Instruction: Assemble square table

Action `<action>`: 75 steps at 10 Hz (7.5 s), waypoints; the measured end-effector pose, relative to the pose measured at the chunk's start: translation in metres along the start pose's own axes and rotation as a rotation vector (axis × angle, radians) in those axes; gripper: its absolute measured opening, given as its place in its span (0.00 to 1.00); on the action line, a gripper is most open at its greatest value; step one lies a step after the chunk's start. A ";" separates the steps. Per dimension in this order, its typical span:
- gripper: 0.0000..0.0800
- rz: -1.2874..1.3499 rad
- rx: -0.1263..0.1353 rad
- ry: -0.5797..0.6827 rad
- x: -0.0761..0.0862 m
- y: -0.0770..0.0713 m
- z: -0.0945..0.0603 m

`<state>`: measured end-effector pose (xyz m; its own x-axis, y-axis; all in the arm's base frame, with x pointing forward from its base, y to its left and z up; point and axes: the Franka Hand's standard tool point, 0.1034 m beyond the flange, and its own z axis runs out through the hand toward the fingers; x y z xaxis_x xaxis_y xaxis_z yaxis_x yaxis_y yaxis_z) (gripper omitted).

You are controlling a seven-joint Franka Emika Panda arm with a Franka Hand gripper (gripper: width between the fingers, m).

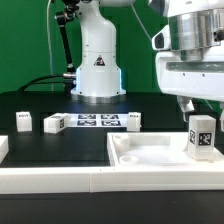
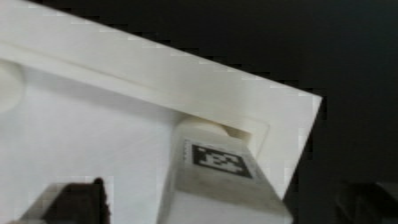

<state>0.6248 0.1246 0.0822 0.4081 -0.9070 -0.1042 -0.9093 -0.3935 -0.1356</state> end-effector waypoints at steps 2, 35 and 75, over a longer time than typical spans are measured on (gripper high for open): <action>0.81 -0.158 -0.001 0.000 0.000 0.000 0.000; 0.36 -0.236 -0.032 0.032 0.001 0.006 0.002; 0.36 -0.772 -0.062 0.052 0.006 0.004 0.000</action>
Offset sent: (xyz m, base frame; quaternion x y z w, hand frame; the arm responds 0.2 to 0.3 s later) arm 0.0000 0.0000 0.0000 0.0000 0.0000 -0.1938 0.9810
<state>0.6237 0.1179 0.0811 0.9247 -0.3780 0.0444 -0.3727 -0.9230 -0.0954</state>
